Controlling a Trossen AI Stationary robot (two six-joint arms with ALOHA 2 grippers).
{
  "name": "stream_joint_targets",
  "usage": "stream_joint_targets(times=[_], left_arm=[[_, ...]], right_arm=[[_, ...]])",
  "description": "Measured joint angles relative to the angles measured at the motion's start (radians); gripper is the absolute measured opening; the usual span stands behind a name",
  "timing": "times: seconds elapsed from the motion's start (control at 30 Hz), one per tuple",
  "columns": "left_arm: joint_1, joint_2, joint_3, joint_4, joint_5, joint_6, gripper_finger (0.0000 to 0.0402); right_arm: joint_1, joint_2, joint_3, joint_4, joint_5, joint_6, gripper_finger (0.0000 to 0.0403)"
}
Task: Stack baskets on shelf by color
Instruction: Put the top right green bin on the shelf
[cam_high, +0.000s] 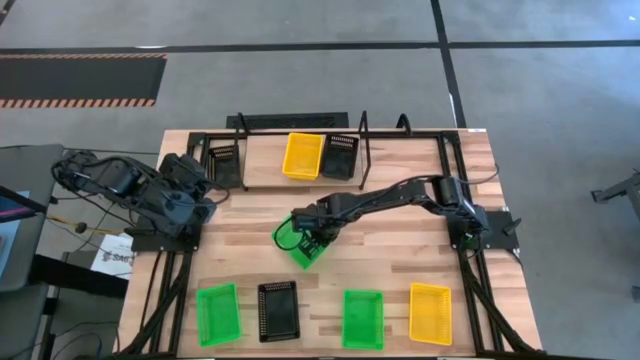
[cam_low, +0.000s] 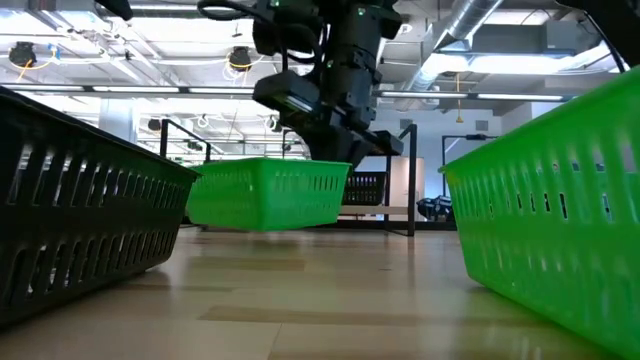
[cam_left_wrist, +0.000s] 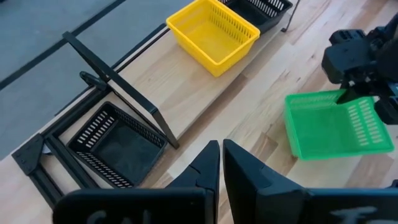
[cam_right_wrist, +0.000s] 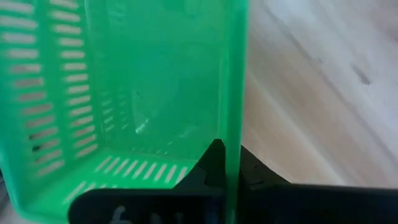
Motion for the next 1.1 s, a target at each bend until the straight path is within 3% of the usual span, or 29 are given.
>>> stream_joint_targets(times=[0.43, 0.67, 0.83, 1.0, 1.1], left_arm=[[0.000, 0.002, 0.000, 0.000, 0.001, -0.001, 0.0009], [0.000, 0.002, 0.000, 0.015, 0.000, -0.010, 0.0009], [0.000, 0.003, -0.011, 0.050, -0.007, -0.197, 0.0009], [0.000, 0.009, -0.123, 0.128, 0.014, -0.348, 0.0009], [0.000, 0.026, -0.227, 0.234, 0.086, -0.410, 0.0009]], right_arm=[[-0.034, -0.003, 0.005, 0.006, -0.001, -0.030, 0.0114], [-0.042, -0.004, 0.172, -0.080, -0.004, -0.087, 0.0149], [-0.047, -0.005, 0.365, -0.260, -0.004, -0.128, 0.0155], [-0.048, -0.005, 0.556, -0.570, 0.052, -0.183, 0.0149], [-0.037, -0.072, 0.513, -0.639, 0.101, -0.217, 0.0144]])
